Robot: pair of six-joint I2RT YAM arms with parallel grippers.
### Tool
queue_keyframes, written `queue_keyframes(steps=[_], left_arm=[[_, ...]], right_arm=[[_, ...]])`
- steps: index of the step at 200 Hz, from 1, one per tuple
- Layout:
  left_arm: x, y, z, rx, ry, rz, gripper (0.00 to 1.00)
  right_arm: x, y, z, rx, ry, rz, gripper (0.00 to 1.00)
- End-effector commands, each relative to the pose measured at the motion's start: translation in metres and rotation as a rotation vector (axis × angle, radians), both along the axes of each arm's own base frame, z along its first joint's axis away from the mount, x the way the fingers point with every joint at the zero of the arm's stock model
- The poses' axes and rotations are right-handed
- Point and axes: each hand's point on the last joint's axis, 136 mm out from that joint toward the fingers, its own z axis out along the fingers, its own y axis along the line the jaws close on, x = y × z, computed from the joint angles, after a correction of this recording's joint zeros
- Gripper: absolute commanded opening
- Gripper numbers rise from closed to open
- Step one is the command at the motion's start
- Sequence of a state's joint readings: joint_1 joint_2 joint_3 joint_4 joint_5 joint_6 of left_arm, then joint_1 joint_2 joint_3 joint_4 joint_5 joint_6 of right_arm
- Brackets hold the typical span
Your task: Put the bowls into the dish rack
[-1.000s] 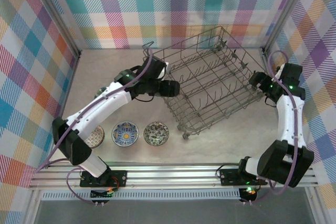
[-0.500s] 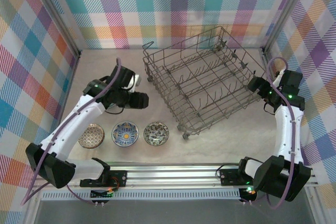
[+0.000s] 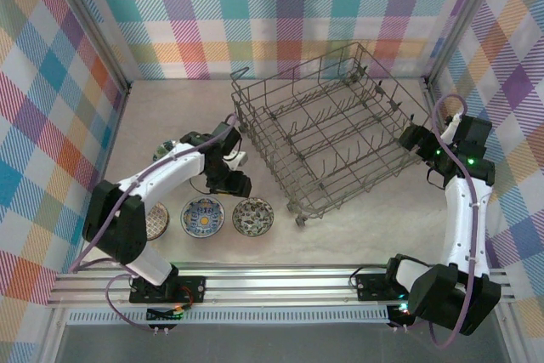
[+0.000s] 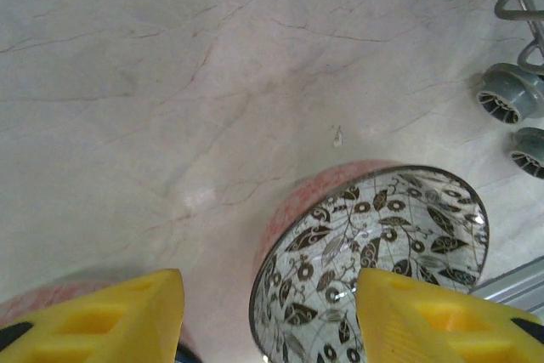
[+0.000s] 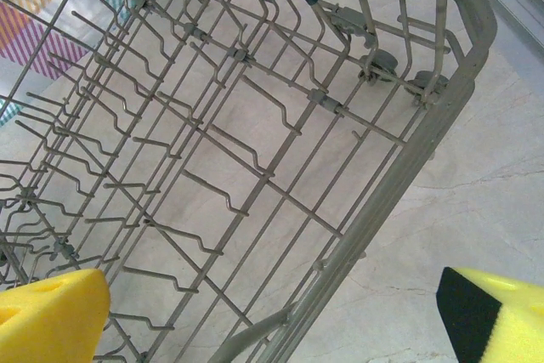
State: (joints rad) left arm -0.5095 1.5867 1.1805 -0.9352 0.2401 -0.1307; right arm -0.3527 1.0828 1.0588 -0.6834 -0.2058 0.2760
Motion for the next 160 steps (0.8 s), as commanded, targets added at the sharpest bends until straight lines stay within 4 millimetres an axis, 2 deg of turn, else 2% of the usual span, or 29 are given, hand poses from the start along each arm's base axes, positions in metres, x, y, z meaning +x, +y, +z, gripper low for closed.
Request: queue_keyframes(steps=[1,45,85,125,160], left_arm=[[-0.004,-0.014,-0.008,-0.017,0.024,-0.079,0.55],[-0.014,-0.022,-0.032,0.014,0.086,-0.129,0.52],[-0.018,-0.022,-0.048,0.054,0.106,-0.133,0.47],[-0.017,-0.021,-0.051,0.067,0.092,-0.122,0.34],[-0.017,-0.019,-0.048,0.067,0.074,-0.114,0.27]], right_arm=[[-0.003,0.009,0.002,0.018,-0.006,0.031,0.99],[-0.004,0.009,-0.003,0.02,0.001,0.031,0.99],[-0.003,0.009,-0.007,0.022,0.007,0.031,0.99],[-0.004,0.008,-0.005,0.016,0.001,0.031,0.99],[-0.003,0.009,-0.003,0.011,-0.011,0.033,0.99]])
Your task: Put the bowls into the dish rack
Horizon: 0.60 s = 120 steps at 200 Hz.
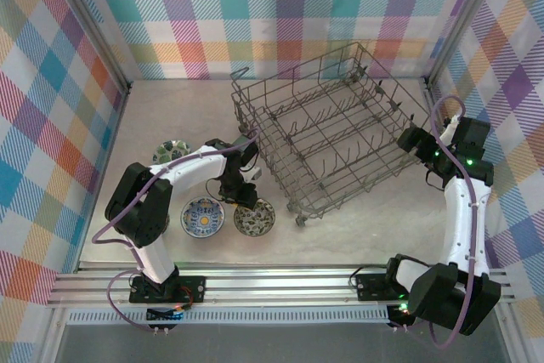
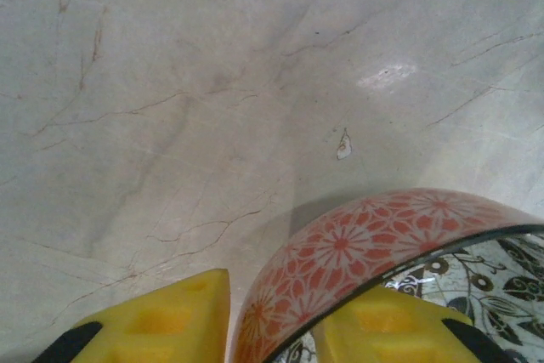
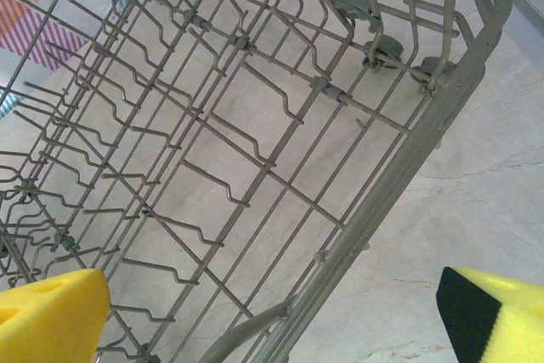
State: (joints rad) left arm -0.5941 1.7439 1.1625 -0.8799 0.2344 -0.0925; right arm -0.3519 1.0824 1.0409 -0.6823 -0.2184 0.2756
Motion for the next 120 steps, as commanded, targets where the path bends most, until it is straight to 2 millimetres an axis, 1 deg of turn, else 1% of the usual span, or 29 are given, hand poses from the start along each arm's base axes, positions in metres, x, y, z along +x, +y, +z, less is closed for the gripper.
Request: queue_keyframes(steps=[1,41,68,99,120], left_arm=[[-0.002,0.001,0.001,0.001,-0.016,0.005,0.27],[-0.005,0.002,0.003,0.005,-0.02,0.012,0.17],[-0.006,0.005,0.01,0.006,-0.046,0.02,0.13],[-0.008,0.012,0.025,0.013,-0.093,0.037,0.08],[-0.009,0.019,0.042,0.018,-0.138,0.061,0.06]], right_arm=[[-0.002,0.006,0.003,-0.003,-0.023,0.024,0.99],[-0.001,0.009,0.006,0.007,-0.032,0.032,0.99],[-0.004,0.013,0.011,0.007,-0.053,0.042,0.99],[-0.006,0.019,0.016,0.011,-0.073,0.057,0.99],[-0.008,0.023,0.018,0.021,-0.083,0.07,0.99]])
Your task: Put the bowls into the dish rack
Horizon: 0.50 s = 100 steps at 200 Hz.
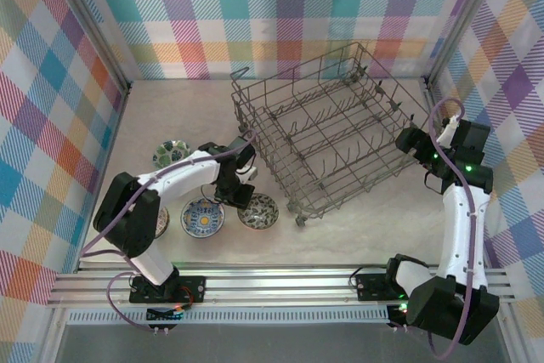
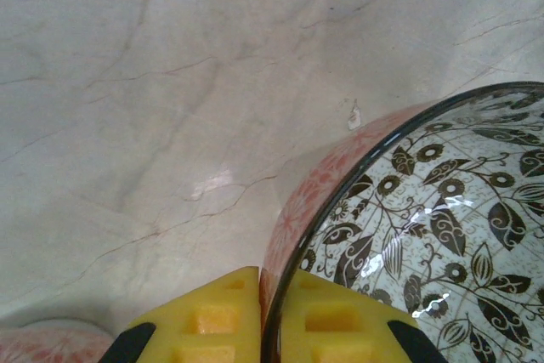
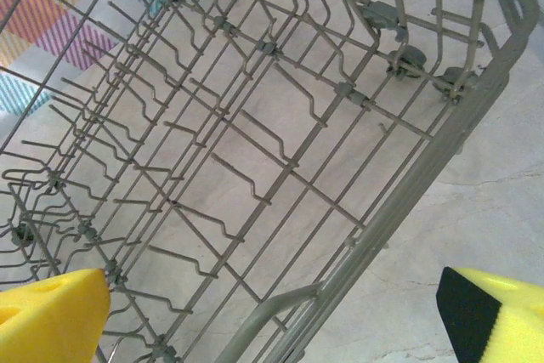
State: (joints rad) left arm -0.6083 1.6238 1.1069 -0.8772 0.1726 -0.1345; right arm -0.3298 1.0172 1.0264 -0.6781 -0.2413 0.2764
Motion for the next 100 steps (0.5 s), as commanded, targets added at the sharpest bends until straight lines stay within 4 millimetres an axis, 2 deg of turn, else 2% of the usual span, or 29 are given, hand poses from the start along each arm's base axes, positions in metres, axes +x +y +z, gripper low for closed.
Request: queue_keyframes(steps=[1,38,57,100], left_arm=[[-0.003,0.008,0.025,0.002,-0.059,0.033,0.06],[0.004,0.02,0.072,-0.009,-0.185,0.105,0.04],[0.011,0.029,0.104,0.004,-0.263,0.147,0.04],[0.037,0.064,0.185,-0.002,-0.523,0.287,0.04]], right_arm=[[-0.002,0.01,0.004,0.023,-0.025,0.035,0.99],[0.0,0.023,0.008,0.058,-0.032,0.085,1.0],[0.0,0.033,0.018,0.077,-0.039,0.136,0.99],[0.0,0.059,0.048,0.133,-0.101,0.265,0.94]])
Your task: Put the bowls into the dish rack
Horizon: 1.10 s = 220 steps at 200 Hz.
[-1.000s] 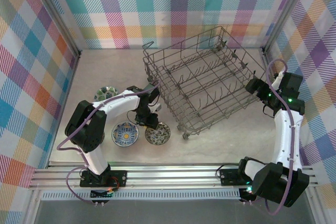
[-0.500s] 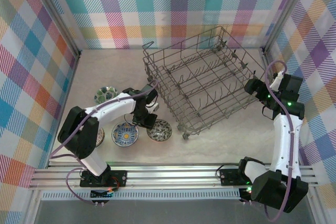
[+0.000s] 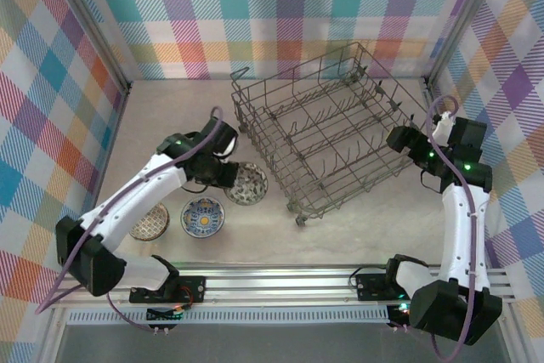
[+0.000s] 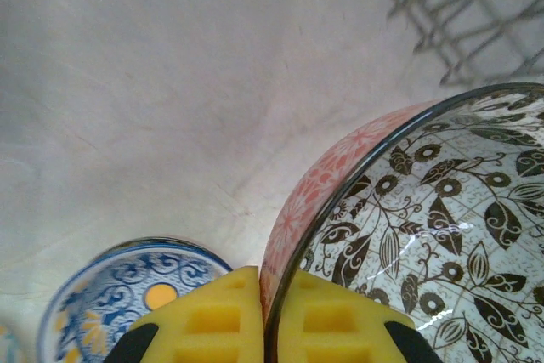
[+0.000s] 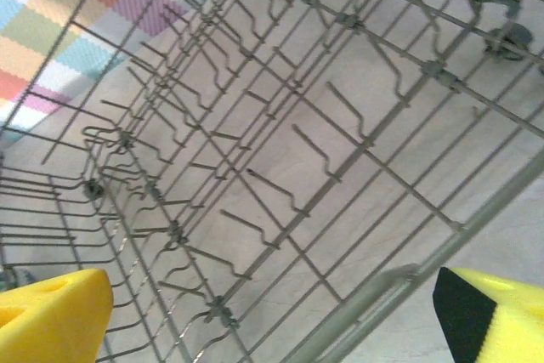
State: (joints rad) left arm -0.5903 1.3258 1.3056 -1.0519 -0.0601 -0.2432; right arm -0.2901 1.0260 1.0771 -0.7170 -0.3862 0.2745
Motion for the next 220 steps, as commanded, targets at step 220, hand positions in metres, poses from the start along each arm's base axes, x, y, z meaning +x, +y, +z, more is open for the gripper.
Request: queue_keyframes(steps=[220], left_arm=[[0.126,-0.155,0.201,-0.467,-0.529,-0.192,0.01]], right_arm=[[0.043,0.186,0.119,-0.095,-0.287,0.493,0.55]])
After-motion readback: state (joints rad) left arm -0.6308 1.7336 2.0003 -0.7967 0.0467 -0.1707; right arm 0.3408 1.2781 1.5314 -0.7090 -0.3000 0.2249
